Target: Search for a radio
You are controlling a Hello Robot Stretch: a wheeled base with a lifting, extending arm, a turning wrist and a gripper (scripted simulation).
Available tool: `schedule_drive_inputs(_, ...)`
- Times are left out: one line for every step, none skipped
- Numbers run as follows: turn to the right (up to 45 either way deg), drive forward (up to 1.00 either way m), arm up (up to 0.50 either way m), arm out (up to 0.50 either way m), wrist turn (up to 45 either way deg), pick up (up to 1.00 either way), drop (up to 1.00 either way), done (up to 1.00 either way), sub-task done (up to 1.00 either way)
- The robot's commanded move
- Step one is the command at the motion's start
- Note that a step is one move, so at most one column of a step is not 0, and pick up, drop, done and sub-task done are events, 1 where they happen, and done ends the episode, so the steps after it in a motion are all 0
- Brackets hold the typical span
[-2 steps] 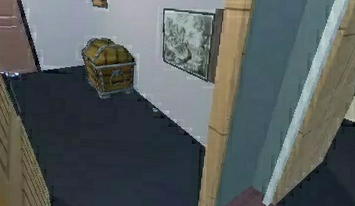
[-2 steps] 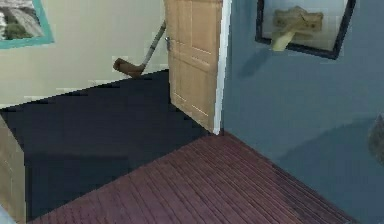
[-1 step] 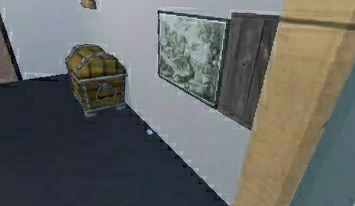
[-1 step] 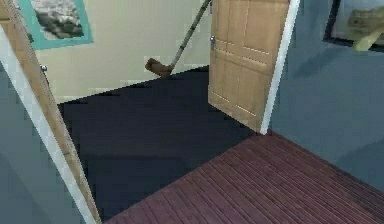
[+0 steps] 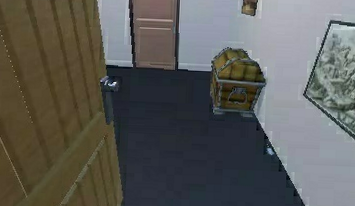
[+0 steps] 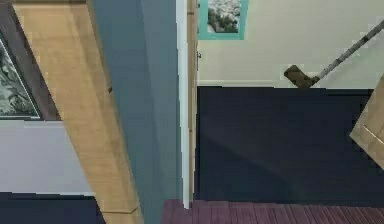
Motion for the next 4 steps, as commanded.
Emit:
schedule_drive_inputs(0.0, 1.00, 0.00, 0.00, 0.0, 0.00, 0.00, 0.00, 0.00)
schedule_drive_inputs(-3.0, 0.00, 0.00, 0.00, 0.0, 0.00, 0.00, 0.00, 0.00)
schedule_drive_inputs(0.0, 0.25, 0.00, 0.00, 0.0, 0.00, 0.00, 0.00, 0.00)
schedule_drive_inputs(-27.0, 0.00, 0.00, 0.00, 0.0, 0.00, 0.00, 0.00, 0.00)
